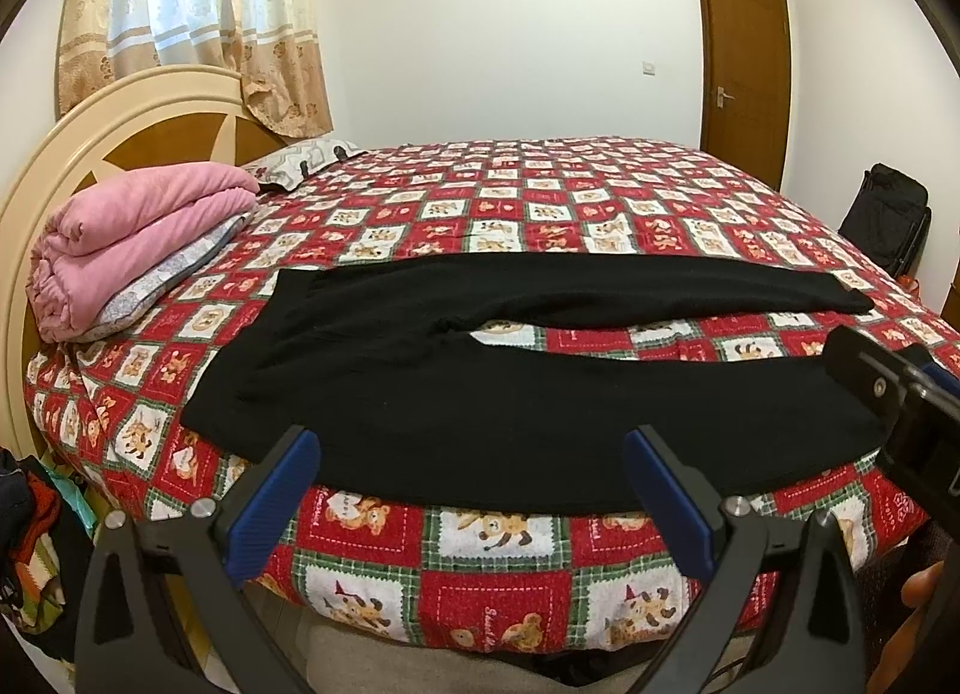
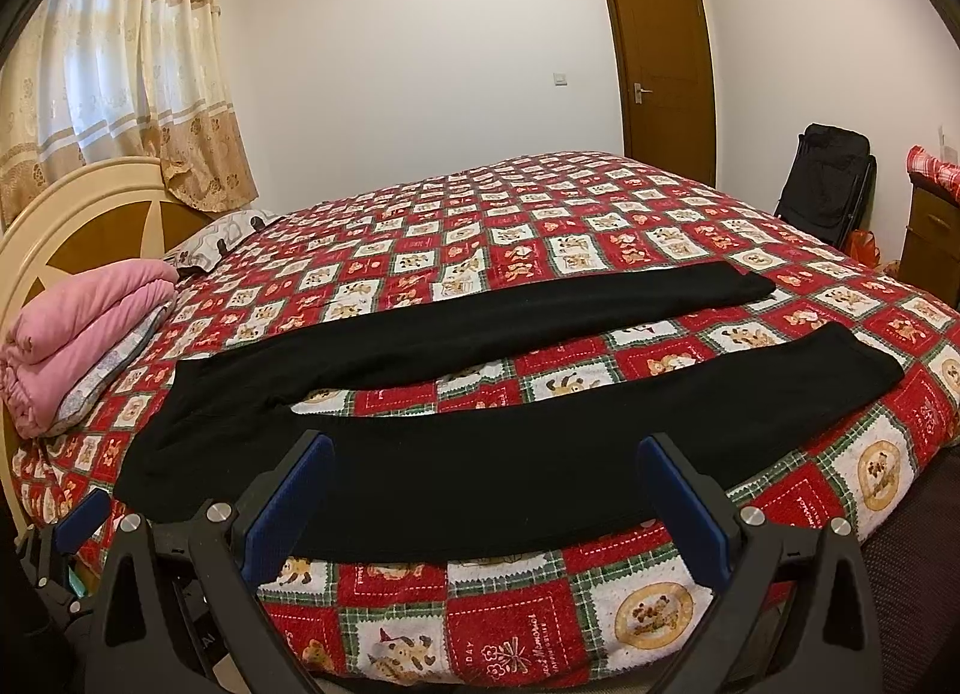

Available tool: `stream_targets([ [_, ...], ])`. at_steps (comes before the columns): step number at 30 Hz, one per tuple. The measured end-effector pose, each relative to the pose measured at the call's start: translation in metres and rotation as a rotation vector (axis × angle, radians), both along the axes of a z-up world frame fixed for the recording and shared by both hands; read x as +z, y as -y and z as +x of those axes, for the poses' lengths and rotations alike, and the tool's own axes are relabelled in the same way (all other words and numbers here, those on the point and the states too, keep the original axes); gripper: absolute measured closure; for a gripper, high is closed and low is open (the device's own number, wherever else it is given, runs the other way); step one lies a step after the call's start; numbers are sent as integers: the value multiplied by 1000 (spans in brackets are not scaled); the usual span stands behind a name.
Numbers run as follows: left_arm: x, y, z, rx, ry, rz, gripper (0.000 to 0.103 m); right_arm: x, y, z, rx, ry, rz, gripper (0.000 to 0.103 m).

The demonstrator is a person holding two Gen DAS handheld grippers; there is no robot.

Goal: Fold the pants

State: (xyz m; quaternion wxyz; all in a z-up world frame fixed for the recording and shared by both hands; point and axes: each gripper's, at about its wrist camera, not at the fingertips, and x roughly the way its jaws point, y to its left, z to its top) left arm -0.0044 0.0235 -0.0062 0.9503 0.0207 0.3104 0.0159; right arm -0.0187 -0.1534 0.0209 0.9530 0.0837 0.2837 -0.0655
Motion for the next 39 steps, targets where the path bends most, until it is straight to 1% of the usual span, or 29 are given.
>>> stream_targets([
  [10,-1,0,0,0,-3,0,0,0,0,0,0,-2,1,1],
  [16,-7,1,2,0,-28,-2,0,-3,-1,0,0,-8,4,1],
  [23,-9,-2,12,-2,-56,-3,0,-10,3,6,5,-33,14,1],
  [25,-12,-6,19,-13,-70,3,0,-12,7,11,16,-41,17,1],
  [27,-22,-16,32,-11,-113,-1,0,-17,10,17,27,-49,19,1],
  [30,-39,-33,52,26,-178,14,0,-31,18,31,47,-90,23,1],
  [33,-52,-55,72,52,-223,25,0,-46,27,47,68,-135,11,1],
  [36,-51,-86,95,78,-239,-10,0,-49,38,63,96,-123,24,1],
  [38,-44,-104,113,96,-236,-28,0,-43,40,81,160,-108,15,2],
  [39,-38,-115,129,99,-230,-33,0,-38,38,95,208,-101,9,6],
])
